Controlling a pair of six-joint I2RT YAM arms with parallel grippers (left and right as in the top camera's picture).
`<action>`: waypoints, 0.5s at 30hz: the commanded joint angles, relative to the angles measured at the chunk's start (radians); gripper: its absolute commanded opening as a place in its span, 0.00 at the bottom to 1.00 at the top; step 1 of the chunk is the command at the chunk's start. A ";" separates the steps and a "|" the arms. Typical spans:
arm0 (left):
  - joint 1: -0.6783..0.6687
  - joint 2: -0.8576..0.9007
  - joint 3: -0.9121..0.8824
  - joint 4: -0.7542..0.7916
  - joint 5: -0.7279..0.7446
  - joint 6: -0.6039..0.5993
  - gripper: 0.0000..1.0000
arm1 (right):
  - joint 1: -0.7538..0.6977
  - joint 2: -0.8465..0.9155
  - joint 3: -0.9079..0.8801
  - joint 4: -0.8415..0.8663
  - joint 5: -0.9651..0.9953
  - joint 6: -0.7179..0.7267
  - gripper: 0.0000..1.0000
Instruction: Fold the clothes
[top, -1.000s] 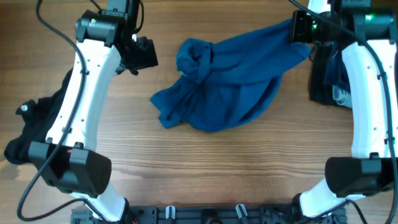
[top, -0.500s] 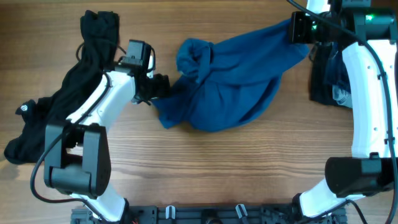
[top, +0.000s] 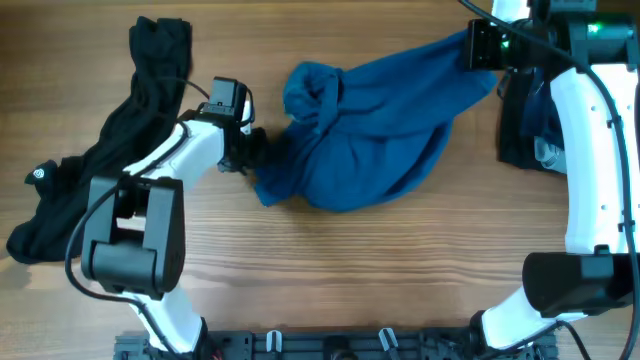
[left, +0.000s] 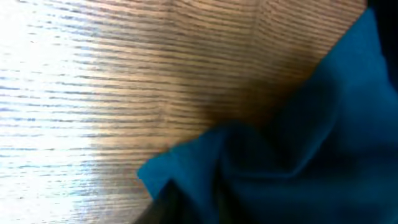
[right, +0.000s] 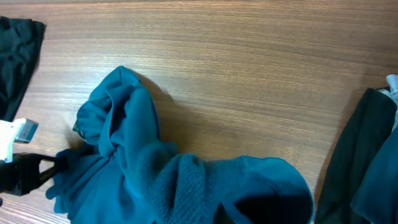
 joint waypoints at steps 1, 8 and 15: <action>0.015 0.009 0.004 0.016 0.004 -0.020 0.04 | -0.007 -0.011 0.012 0.010 -0.019 -0.020 0.04; 0.134 -0.178 0.253 -0.179 0.003 -0.015 0.04 | -0.020 -0.060 0.024 0.011 -0.024 -0.019 0.04; 0.279 -0.420 0.619 -0.337 -0.049 0.017 0.04 | -0.111 -0.195 0.027 0.010 -0.105 -0.017 0.04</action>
